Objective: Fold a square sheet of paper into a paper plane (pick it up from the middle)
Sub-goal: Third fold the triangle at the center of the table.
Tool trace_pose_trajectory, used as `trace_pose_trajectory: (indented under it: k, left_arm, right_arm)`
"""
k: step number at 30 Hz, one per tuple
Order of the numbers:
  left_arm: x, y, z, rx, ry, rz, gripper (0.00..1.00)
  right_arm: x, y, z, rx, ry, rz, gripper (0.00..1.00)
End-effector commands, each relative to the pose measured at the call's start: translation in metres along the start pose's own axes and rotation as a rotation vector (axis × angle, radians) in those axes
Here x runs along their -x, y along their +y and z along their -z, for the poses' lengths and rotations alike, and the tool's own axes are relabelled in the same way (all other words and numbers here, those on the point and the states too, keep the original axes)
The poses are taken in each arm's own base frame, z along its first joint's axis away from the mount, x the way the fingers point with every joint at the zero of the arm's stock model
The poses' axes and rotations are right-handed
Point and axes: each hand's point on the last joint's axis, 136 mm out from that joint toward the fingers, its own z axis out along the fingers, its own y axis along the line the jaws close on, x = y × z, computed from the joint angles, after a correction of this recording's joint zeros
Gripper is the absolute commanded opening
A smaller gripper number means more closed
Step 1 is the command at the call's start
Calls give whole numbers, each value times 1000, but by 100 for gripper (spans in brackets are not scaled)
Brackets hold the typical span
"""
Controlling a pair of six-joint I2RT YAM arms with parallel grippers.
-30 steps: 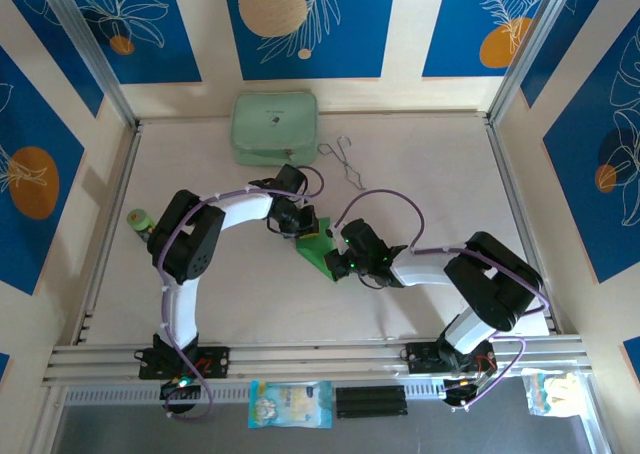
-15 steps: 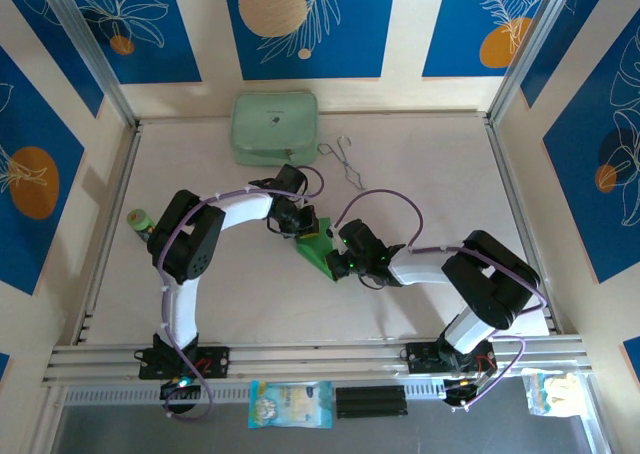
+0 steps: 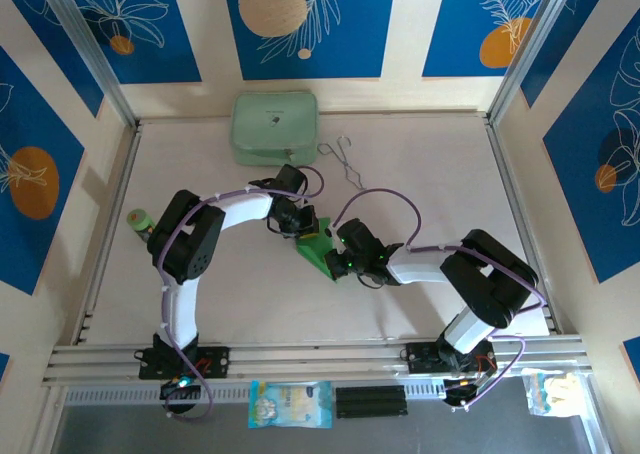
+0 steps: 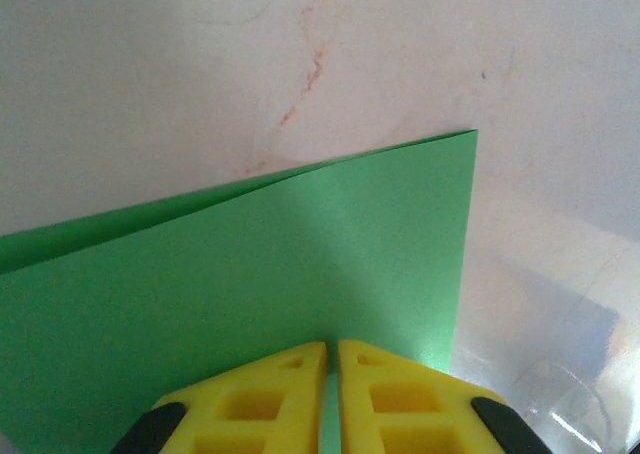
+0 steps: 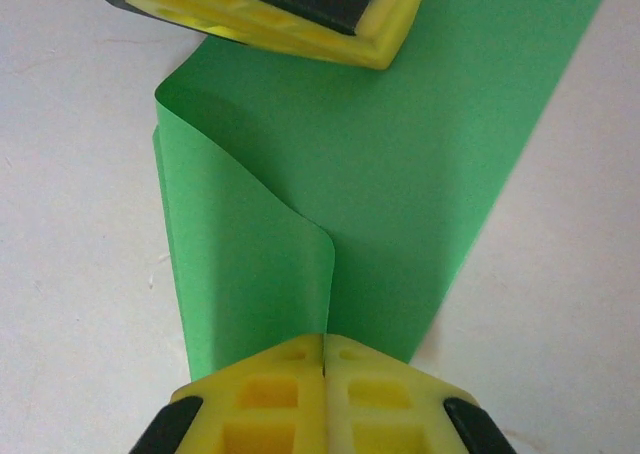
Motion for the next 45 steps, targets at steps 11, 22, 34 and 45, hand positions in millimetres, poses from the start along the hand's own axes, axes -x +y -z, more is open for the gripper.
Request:
trace_pose_trajectory:
  k: [11, 22, 34, 45]
  left_arm:
    - [3, -13, 18, 7, -20, -38, 18]
    - [0, -19, 69, -94, -193, 94, 27]
    - [-47, -21, 41, -174, -120, 183, 18]
    - [-60, -9, 20, -166, -83, 213, 15]
  right_arm:
    - [-13, -8, -6, -51, 60, -7, 0]
    - [-16, -10, -8, -57, 72, -12, 0]
    - [-18, -11, -9, -62, 86, -14, 0]
    - [-19, -11, -10, -63, 97, -9, 0]
